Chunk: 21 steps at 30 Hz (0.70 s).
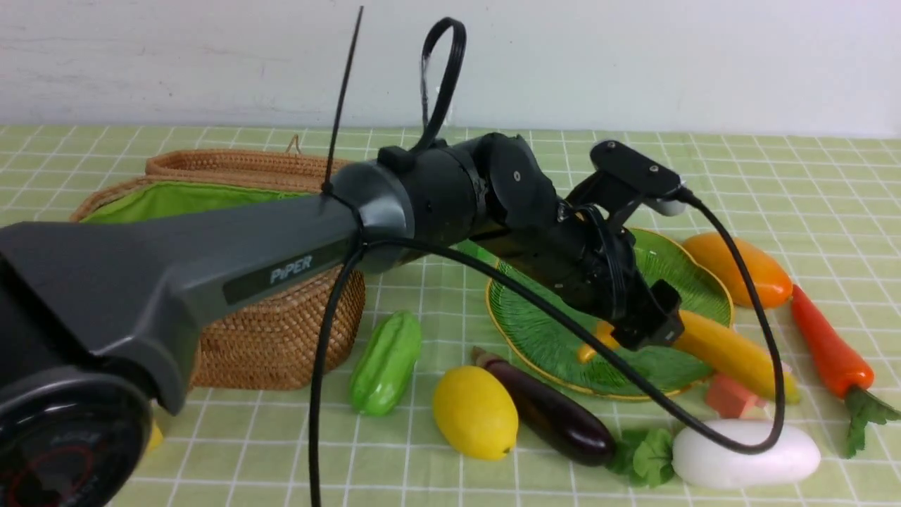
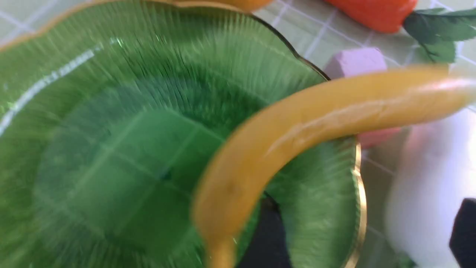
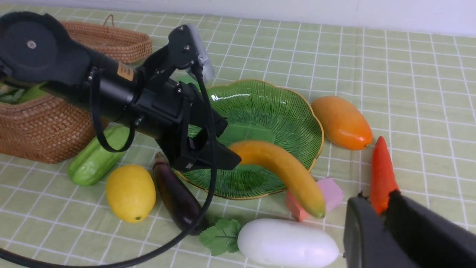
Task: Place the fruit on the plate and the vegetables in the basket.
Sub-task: Take a chayote with your left arm and place it on the basket on the left.
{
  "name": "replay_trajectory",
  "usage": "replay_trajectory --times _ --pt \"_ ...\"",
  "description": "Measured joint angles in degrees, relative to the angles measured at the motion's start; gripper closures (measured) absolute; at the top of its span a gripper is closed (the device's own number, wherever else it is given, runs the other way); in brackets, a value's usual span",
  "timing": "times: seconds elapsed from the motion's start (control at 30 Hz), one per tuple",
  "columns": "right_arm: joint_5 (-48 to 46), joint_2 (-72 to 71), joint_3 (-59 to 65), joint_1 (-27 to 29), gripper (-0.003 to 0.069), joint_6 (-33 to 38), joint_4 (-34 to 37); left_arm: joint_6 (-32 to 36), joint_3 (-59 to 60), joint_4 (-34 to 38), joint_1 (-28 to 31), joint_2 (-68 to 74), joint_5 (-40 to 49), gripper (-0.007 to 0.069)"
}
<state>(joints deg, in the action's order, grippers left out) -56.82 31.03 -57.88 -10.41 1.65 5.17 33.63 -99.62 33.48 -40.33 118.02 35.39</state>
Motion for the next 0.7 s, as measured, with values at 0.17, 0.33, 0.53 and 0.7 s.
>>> replay_trajectory --times 0.17,0.33,0.53,0.7 --pt "-1.11 0.0 0.0 0.0 0.0549 0.0 0.0 -16.99 0.0 -11.14 0.0 -7.32 7.03 0.036" --pt "-1.44 0.0 0.0 0.0 0.0549 0.05 0.04 -23.26 -0.34 -22.19 0.0 -12.28 10.75 0.0638" --pt "-2.49 0.0 0.0 0.0 0.0546 0.05 0.04 -30.12 -0.34 -25.34 0.0 -15.82 21.13 0.0638" --pt "-3.27 0.0 0.0 0.0 0.0545 0.05 0.12 -39.79 -0.34 -30.69 0.0 -17.37 32.45 0.0638"
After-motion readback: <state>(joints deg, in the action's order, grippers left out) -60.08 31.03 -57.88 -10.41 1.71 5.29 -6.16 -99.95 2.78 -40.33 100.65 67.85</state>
